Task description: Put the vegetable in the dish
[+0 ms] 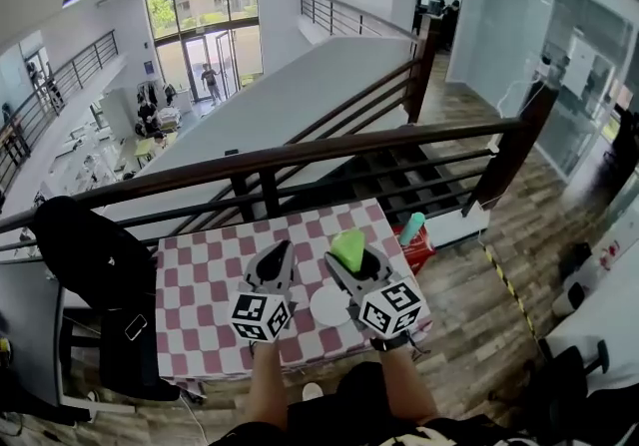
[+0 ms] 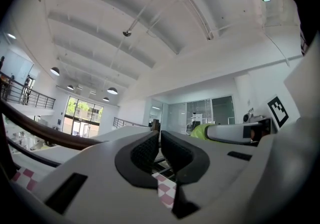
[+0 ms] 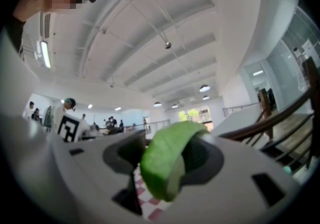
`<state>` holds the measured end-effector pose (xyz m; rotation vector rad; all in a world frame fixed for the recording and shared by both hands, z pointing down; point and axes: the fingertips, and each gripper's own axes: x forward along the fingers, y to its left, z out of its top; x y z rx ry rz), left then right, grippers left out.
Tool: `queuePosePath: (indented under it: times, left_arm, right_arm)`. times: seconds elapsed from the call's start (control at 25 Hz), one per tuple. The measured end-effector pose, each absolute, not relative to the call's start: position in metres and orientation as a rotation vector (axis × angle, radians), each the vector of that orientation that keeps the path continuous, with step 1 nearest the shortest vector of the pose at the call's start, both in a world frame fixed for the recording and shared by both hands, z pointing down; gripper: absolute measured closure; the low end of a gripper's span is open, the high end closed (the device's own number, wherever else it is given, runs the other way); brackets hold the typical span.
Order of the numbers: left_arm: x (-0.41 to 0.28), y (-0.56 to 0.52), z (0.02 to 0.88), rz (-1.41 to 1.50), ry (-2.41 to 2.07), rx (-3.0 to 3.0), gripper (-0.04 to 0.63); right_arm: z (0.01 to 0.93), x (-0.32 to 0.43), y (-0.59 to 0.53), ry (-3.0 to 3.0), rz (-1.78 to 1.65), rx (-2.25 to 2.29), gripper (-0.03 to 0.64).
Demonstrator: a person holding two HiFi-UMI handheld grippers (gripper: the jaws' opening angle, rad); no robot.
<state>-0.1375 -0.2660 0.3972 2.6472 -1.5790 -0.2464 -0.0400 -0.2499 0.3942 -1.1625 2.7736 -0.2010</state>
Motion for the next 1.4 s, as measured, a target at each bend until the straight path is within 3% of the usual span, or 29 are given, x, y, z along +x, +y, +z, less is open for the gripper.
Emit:
queuePosePath:
  times: [1.08, 1.32, 1.4]
  left_arm:
    - [-0.101, -0.269, 0.623, 0.341, -1.016, 2.678, 0.545]
    - [-0.08, -0.243, 0.666, 0.468, -0.663, 2.731, 0.411]
    - [-0.069, -0.229, 0.675, 0.494, -0.506, 2.749, 0.292]
  right_arm:
    - [0.638, -0.031, -0.274, 2.749, -1.081, -0.96, 0.396]
    - [0.674, -0.034, -0.261, 2.698, -1.215, -0.88, 0.396]
    - [0.675, -0.034, -0.258, 2.606, -1.292, -0.803, 0.396]
